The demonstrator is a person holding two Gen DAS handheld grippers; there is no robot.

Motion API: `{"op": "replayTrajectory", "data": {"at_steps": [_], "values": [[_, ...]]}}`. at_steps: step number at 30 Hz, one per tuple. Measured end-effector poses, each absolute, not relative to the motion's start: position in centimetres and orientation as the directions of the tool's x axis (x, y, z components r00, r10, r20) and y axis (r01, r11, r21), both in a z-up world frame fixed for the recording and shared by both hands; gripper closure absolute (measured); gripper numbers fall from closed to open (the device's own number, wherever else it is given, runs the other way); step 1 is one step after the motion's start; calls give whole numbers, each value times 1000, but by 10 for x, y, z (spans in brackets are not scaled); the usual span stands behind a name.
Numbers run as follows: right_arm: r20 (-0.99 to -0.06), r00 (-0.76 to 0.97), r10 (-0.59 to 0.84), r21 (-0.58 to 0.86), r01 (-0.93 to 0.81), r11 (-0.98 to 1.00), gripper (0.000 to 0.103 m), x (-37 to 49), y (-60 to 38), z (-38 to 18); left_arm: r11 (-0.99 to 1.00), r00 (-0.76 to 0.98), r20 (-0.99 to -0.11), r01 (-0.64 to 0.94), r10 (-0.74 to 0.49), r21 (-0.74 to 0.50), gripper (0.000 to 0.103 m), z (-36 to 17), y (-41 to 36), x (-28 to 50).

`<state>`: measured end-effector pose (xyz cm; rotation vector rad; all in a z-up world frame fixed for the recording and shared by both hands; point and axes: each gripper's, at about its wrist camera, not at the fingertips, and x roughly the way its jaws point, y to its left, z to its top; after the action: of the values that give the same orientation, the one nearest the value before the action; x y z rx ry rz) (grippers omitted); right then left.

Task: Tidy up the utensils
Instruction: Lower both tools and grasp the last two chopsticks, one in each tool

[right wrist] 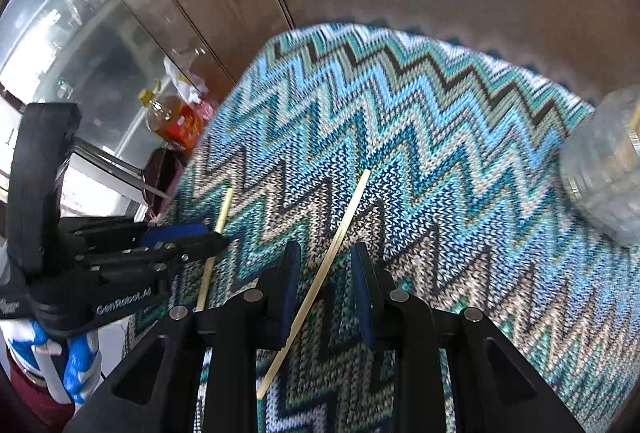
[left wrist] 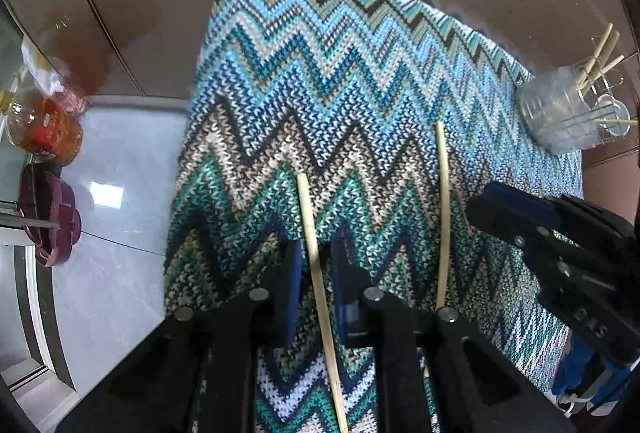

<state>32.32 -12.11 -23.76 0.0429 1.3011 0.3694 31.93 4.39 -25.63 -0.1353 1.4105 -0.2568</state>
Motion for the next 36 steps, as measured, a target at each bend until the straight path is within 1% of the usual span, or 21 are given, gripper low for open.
{"op": "replayTrajectory", "data": {"at_steps": [5, 7, 8, 9, 16, 19, 21, 26, 31, 36], "values": [[-950, 174, 259, 213, -247, 945, 83, 338, -114, -254, 961, 111, -957, 101, -268, -258, 93, -264, 45, 325], [-958, 155, 240, 196, -254, 947, 86, 344, -109, -263, 960, 111, -956, 107, -271, -260, 94, -265, 44, 326], [-961, 148, 232, 189, -259, 947, 90, 345, -107, -265, 959, 113, -955, 109, -273, -261, 95, -265, 44, 326], [-964, 142, 226, 183, -262, 947, 92, 346, -106, -268, 959, 116, -955, 113, -272, -260, 95, -264, 45, 325], [-970, 149, 193, 149, -264, 953, 92, 348, -98, -272, 963, 127, -959, 126, -254, -239, 96, -263, 42, 324], [-965, 164, 205, 161, -246, 956, 93, 343, -99, -271, 963, 125, -958, 114, -259, -246, 97, -264, 40, 325], [-959, 184, 215, 168, -243, 955, 94, 336, -100, -267, 960, 132, -953, 95, -274, -263, 98, -264, 45, 324], [-932, 267, 245, 169, -278, 946, 94, 313, -108, -234, 952, 179, -935, 65, -306, -299, 98, -257, 56, 316], [-884, 367, 291, 187, -294, 937, 95, 283, -121, -195, 949, 261, -912, 69, -315, -308, 99, -233, 60, 298], [-816, 492, 303, 156, -317, 935, 96, 244, -129, -161, 952, 362, -882, 65, -303, -300, 99, -202, 61, 272]]}}
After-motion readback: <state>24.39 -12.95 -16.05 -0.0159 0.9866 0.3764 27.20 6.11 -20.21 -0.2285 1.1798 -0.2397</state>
